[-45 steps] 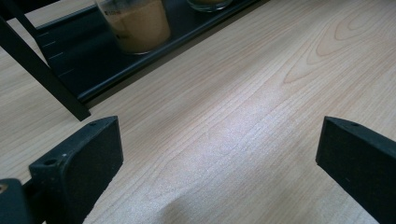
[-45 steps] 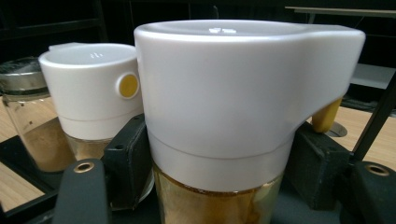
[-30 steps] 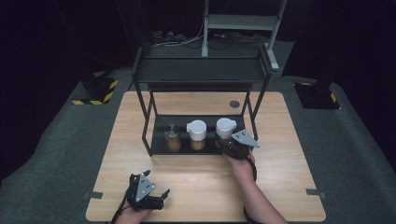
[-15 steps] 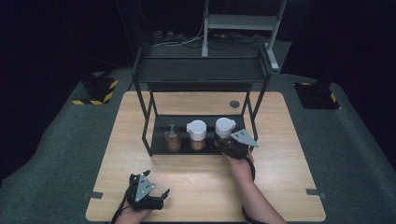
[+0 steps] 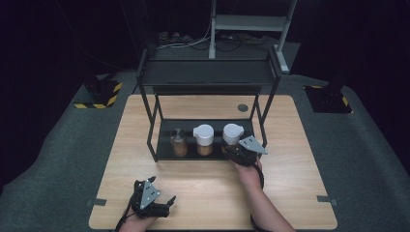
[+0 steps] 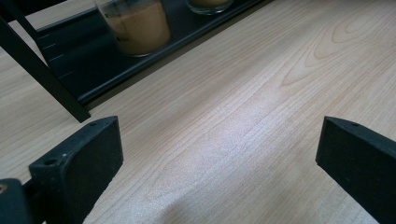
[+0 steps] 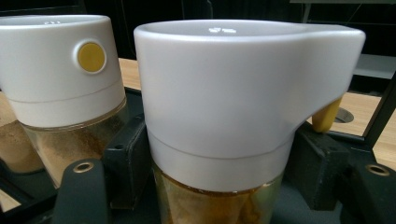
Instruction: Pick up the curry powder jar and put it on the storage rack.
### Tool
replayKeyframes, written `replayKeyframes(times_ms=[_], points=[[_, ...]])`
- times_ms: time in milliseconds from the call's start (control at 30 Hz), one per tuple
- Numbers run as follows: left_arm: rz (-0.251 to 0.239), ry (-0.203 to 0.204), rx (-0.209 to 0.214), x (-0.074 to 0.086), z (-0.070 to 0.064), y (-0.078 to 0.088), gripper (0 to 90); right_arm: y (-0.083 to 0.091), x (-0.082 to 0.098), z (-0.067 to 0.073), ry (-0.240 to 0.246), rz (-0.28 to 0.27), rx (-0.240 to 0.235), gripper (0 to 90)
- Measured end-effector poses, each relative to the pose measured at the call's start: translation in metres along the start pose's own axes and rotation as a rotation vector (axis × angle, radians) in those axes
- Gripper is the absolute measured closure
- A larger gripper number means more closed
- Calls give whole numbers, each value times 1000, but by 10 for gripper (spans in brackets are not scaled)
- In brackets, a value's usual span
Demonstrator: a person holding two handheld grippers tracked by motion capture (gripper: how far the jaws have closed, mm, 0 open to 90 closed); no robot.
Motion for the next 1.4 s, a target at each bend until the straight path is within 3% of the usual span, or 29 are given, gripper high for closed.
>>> replayKeyframes(times_ms=[433, 700, 1400], points=[[2, -6, -2, 0, -1, 0, 9, 0, -3, 0, -13, 27, -4, 280], [4, -5, -1, 0, -1, 0, 9, 1, -1, -3, -54, 48, -3, 187], [6, -9, -3, -1, -1, -1, 9, 17, -1, 1, -44, 44, -19, 139]])
Point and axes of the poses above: each handheld gripper's, and its own axes: y roughly backward along the jaws, x roughly out of its underside, z roughly to its left, the point moved 9 cm from there along -y, roughly forward along the jaws, and after that the axes turned 1 degree about z, right-handed, at the moved point
